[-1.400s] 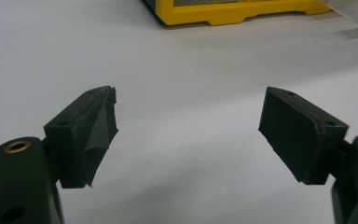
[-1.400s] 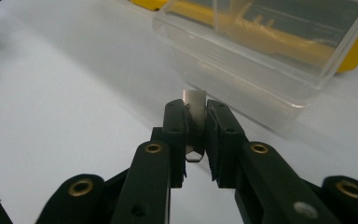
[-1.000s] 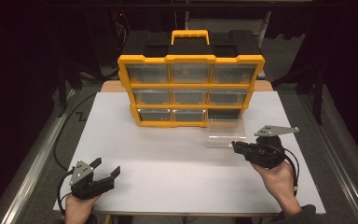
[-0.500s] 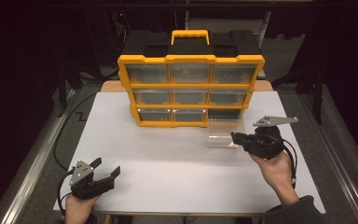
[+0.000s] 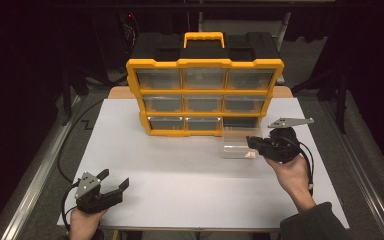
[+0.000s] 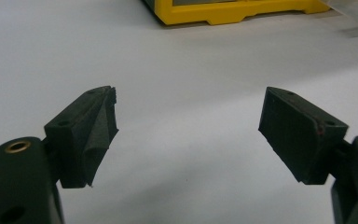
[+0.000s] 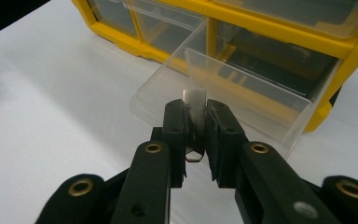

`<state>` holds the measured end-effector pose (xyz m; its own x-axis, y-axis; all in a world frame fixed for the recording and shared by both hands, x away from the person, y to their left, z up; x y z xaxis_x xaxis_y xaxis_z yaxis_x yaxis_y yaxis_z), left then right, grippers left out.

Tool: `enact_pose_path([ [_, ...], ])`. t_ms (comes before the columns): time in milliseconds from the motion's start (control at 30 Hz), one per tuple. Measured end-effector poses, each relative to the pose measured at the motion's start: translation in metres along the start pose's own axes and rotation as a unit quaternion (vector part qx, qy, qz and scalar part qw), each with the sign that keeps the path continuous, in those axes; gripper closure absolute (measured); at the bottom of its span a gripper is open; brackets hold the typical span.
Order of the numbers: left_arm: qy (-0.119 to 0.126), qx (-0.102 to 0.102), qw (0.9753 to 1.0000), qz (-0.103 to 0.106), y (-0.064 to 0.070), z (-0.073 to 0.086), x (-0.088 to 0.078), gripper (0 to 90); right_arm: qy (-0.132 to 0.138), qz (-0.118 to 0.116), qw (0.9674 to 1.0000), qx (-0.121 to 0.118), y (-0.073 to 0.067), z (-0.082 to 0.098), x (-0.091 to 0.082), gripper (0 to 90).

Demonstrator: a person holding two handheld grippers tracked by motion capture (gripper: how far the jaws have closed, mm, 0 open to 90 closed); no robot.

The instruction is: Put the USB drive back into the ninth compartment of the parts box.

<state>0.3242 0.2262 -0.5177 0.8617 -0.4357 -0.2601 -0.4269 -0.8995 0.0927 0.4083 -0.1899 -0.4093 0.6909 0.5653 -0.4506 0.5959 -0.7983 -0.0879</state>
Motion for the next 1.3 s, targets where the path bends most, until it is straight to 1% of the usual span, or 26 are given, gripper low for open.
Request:
enact_pose_path([
  [100,0.0,0.0,1.0,0.0,0.0,0.0,0.0,20.0,0.002,0.003,1.0,0.005,0.002,-0.001,0.004,79.4],
  [233,0.0,0.0,1.0,0.0,0.0,0.0,0.0,20.0,-0.008,0.009,0.9999,0.001,0.005,-0.001,0.012,79.4],
  [467,0.0,0.0,1.0,0.001,0.0,0.0,0.0,20.0,-0.025,0.019,0.9995,0.006,0.013,0.002,0.024,79.0],
  [600,0.0,0.0,1.0,0.001,0.0,0.0,0.0,20.0,-0.03,0.026,0.9992,0.005,0.016,0.003,0.028,78.7],
  [667,0.0,0.0,1.0,0.001,0.0,0.0,0.0,20.0,-0.031,0.028,0.9991,0.003,0.016,0.004,0.03,76.9],
  [733,0.0,0.0,1.0,0.001,0.0,0.0,0.0,20.0,-0.031,0.03,0.9991,0.005,0.017,0.004,0.031,73.2],
  [933,0.0,-0.001,1.0,0.001,0.0,0.0,0.0,20.0,-0.034,0.033,0.9989,0.003,0.017,0.005,0.031,68.0],
  [1133,-0.001,-0.001,1.0,0.002,0.0,0.0,0.0,20.0,-0.021,0.029,0.9994,0.004,0.015,0.004,0.026,61.9],
  [1300,-0.001,0.0,1.0,0.002,0.0,0.0,0.0,19.9,-0.011,0.026,0.9996,0.0,0.012,0.004,0.02,59.9],
])
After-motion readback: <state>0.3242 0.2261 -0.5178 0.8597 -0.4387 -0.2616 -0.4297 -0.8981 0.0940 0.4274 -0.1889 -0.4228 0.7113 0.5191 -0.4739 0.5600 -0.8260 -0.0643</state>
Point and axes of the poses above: each handheld gripper's, and its own axes: x roughly forward along the jaws, z roughly out of its underside, y roughly to its right, the point moved 9 cm from there along x, roughly forward along the jaws, and after that the axes turned 13 degrees about y, right-handed, at the moved point
